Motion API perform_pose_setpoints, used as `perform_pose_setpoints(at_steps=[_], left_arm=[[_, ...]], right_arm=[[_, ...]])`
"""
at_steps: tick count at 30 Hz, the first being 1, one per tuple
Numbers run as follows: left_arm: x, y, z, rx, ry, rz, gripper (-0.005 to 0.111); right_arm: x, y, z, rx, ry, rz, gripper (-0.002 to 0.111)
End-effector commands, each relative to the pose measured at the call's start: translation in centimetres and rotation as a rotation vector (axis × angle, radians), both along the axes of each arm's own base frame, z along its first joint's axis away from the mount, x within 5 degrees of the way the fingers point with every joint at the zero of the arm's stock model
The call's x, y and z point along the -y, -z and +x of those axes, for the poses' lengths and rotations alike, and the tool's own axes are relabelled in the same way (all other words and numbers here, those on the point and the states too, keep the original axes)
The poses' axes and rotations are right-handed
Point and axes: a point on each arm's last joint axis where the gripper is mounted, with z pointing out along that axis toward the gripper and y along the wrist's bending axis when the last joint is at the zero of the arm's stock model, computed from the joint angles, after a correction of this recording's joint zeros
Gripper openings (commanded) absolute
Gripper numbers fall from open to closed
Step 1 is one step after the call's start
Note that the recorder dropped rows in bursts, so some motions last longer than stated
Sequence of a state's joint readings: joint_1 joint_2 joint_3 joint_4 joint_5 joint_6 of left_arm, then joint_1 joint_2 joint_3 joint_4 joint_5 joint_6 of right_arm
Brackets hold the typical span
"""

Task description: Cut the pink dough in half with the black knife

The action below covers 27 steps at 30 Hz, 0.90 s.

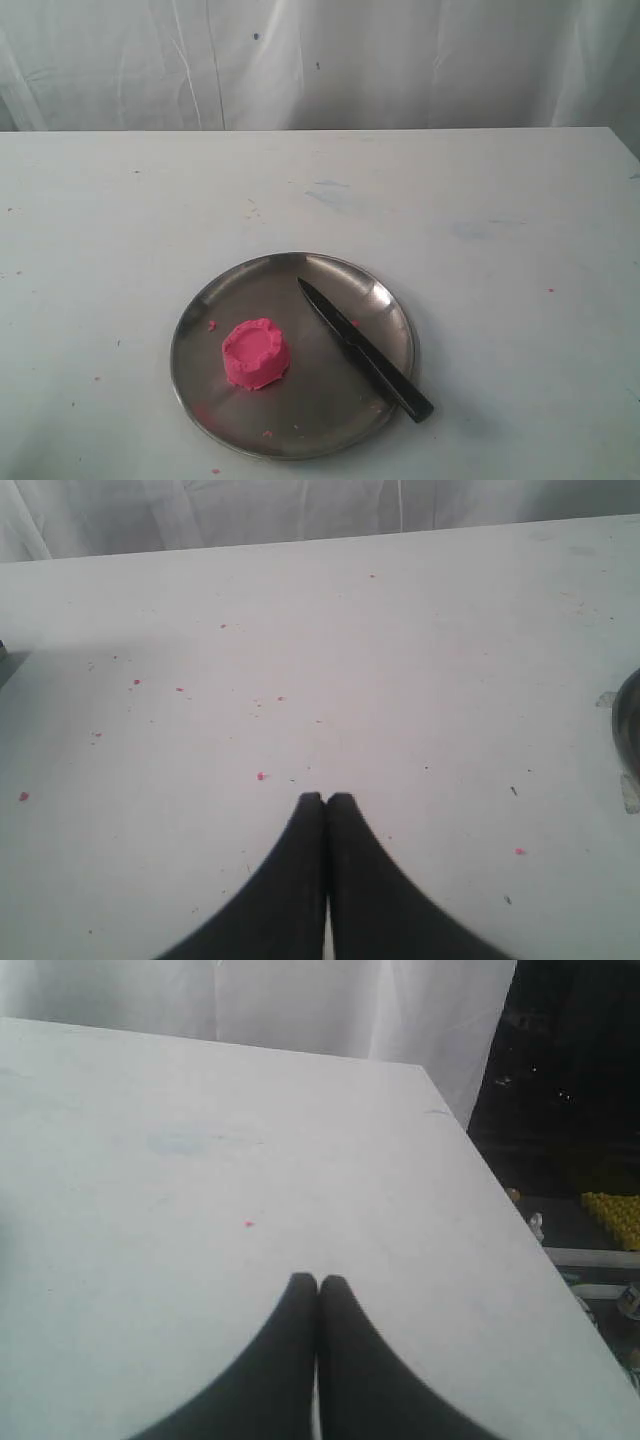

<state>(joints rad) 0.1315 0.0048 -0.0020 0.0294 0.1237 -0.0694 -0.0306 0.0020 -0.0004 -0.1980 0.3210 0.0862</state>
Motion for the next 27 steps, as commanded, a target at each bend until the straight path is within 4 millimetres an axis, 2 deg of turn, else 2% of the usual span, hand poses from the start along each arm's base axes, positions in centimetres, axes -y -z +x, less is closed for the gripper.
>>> perform_pose_setpoints(at_steps=[1, 13, 22, 27], left_arm=[[0.0, 0.0, 0.0, 0.005, 0.004, 0.001, 0.000], [0.0, 0.0, 0.0, 0.005, 0.004, 0.001, 0.000], [0.0, 0.0, 0.0, 0.005, 0.004, 0.001, 0.000], [0.0, 0.0, 0.0, 0.005, 0.004, 0.001, 0.000]], right_arm=[[0.1, 0.2, -0.1, -0.028, 0.006, -0.024, 0.000], [0.1, 0.2, -0.1, -0.028, 0.006, -0.026, 0.000], [-0.3, -1.5, 0.2, 0.164, -0.034, -0.040, 0.000], [-0.3, -1.7, 0.2, 0.192, -0.040, -0.041, 0.000]])
